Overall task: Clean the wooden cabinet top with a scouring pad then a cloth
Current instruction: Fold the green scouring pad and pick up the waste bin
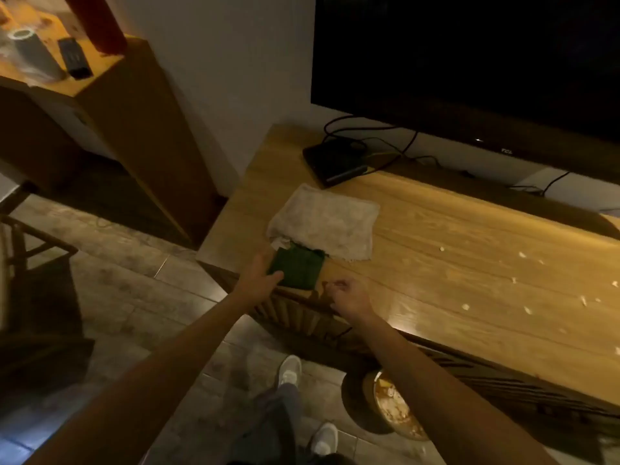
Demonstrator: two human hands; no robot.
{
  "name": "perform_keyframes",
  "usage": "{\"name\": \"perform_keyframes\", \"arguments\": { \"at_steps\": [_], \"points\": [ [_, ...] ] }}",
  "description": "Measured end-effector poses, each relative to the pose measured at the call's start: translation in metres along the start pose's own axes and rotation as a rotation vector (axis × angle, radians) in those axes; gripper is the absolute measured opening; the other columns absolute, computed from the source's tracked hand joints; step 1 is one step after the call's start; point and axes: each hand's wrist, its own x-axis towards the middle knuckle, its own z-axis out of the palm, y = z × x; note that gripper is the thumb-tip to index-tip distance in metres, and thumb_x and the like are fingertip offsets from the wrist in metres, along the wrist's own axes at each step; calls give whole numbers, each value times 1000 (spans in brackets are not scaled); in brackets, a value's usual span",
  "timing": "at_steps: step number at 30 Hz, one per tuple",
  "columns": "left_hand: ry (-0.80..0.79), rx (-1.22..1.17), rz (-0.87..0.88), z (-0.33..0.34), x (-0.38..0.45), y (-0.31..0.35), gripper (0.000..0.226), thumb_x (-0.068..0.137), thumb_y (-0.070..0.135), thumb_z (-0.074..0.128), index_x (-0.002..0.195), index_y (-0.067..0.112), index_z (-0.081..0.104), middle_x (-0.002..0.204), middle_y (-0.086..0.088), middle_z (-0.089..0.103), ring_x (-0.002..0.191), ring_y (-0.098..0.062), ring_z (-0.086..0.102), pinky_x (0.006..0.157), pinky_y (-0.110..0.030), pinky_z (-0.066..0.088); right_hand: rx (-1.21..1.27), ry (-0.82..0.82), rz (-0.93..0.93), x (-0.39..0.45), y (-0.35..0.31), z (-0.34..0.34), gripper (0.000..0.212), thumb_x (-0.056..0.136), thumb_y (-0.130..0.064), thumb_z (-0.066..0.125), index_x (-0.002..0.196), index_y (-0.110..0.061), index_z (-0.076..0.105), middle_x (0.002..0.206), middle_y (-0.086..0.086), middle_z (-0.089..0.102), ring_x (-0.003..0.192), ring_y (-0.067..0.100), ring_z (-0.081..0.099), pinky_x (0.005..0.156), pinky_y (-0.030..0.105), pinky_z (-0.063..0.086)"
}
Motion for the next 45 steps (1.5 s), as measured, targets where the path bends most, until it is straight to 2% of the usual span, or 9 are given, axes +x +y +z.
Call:
{"name": "perform_keyframes", "arguments": {
  "at_steps": [5,11,14,19,22,30,36,41,45],
  "points": [
    [-42,-212,-180,-1,39,0,51,91,33,68,135,17,47,132,-6,57,123,-29,55,105,-48,48,260,9,127,27,-26,21,31,97,-24,67,125,-17,56,113,2,63,102,20,62,61,30,59],
    [-106,-157,-256,2,69,1,42,80,26,81,118,13,66,116,-8,71,106,-27,68,93,-45,56,101,87,80,45,-25,38,27,86,-34,79,91,-10,68,82,6,70,77,23,68,71,42,58],
    [-141,-191,-333,6,78,3,41,82,15,80,119,6,65,113,-11,71,89,-19,68,71,-28,58,149,69,115,50,-26,37,26,84,-32,80,74,-20,59,74,2,63,73,21,61,64,34,47],
    [-280,-269,-463,9,81,12,28,83,14,78,108,11,67,110,-13,71,93,-24,68,67,-30,57,251,-24,272,49,-30,27,24,86,-26,78,73,-19,59,67,1,57,63,16,52,56,29,39],
    [-348,-291,-486,13,81,18,36,85,14,75,119,10,64,119,-16,68,109,-31,65,94,-44,56,325,-58,316,45,-29,19,22,87,-23,76,72,-19,61,69,0,60,65,14,52,55,27,39],
    [-510,-326,-478,40,67,54,41,87,21,68,126,9,62,123,-16,68,117,-34,62,107,-49,47,703,-110,424,13,-13,-18,22,90,-21,68,111,-16,68,118,7,68,110,22,61,77,30,51],
    [-579,-324,-307,88,53,90,42,86,4,68,127,5,58,124,-20,66,112,-35,64,101,-47,52,1217,-148,311,-16,14,-63,27,96,-16,63,120,-5,66,116,15,74,104,26,73,82,32,61],
    [-666,-340,-280,140,34,101,51,76,7,82,124,8,63,117,-12,73,108,-29,70,97,-44,55,1174,-61,136,-37,56,-108,32,98,-15,62,129,-9,64,124,13,71,113,23,70,87,32,58],
    [-701,-338,-217,195,12,108,46,76,6,82,119,8,67,109,-9,77,101,-25,74,85,-36,60,1117,100,114,-52,101,-154,42,93,-6,69,134,-12,61,121,15,72,113,32,69,97,47,56]
  ]
}}
